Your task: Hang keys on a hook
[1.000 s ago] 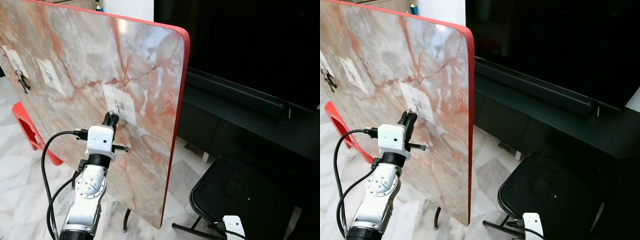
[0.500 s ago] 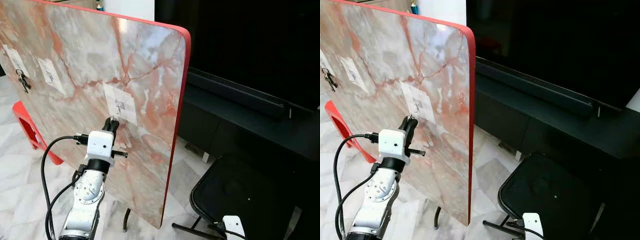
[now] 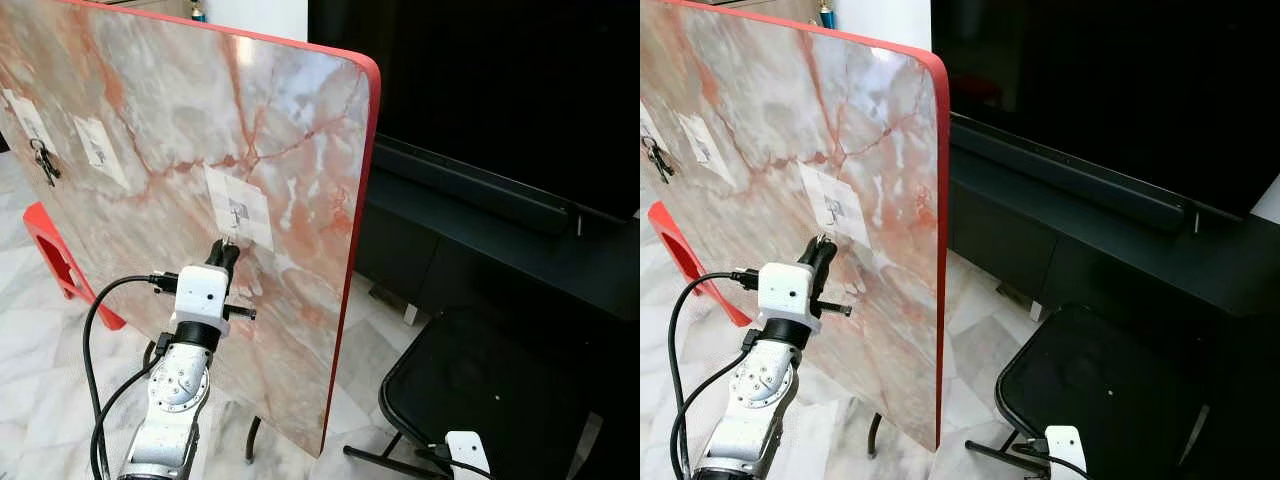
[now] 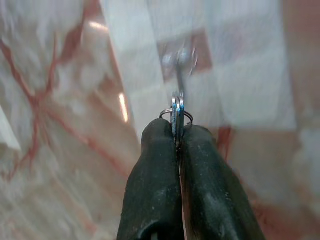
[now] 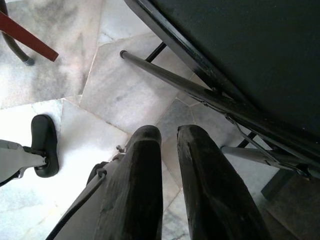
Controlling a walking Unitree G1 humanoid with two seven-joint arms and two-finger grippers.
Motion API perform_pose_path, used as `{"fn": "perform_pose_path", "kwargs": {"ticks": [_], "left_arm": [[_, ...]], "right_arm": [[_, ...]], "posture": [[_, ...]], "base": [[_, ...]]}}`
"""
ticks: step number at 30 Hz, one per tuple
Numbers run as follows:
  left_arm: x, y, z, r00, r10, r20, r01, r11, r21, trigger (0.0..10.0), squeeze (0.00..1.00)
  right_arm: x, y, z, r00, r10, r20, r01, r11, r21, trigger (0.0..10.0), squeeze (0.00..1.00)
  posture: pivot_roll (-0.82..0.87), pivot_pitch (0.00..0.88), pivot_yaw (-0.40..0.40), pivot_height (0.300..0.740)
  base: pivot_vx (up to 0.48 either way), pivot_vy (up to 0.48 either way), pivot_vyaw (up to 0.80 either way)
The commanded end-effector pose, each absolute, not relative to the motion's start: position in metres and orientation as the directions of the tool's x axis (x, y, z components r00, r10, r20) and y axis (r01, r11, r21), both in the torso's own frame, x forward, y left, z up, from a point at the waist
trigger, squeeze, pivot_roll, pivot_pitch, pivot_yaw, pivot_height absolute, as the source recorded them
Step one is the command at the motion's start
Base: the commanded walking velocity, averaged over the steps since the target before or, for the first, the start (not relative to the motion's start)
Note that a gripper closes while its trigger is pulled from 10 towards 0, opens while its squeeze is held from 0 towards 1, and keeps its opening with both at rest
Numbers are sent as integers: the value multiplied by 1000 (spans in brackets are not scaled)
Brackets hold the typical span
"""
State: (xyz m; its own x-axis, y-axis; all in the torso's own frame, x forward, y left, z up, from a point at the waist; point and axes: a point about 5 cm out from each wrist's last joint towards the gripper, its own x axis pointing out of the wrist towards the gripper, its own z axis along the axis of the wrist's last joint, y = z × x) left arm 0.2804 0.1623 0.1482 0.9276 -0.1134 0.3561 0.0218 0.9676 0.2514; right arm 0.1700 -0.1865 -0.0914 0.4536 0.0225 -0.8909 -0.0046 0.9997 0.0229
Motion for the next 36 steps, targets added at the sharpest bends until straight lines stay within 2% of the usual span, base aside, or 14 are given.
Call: {"fn": "perform_pose_path", "kwargs": {"ticks": [1, 12, 36], "left_arm": [[281, 155, 160, 907, -160, 389, 52, 960, 275, 10000, 0], [279, 155, 164, 902, -174, 396, 59, 957, 285, 10000, 0], [284, 165, 156, 930, -111, 349, 22, 968, 249, 10000, 0]], "right_arm": [[171, -188, -91, 452, 19, -892, -11, 1000, 16, 10000, 0], [172, -188, -91, 453, 21, -891, -9, 1000, 19, 10000, 0], [172, -188, -91, 452, 23, -892, -10, 1000, 20, 10000, 0]], "posture": [[-21, 0, -48, 740], [-22, 0, -45, 740], [-21, 0, -46, 740]], "base": [[0, 0, 0], [0, 0, 0], [0, 0, 0]]}}
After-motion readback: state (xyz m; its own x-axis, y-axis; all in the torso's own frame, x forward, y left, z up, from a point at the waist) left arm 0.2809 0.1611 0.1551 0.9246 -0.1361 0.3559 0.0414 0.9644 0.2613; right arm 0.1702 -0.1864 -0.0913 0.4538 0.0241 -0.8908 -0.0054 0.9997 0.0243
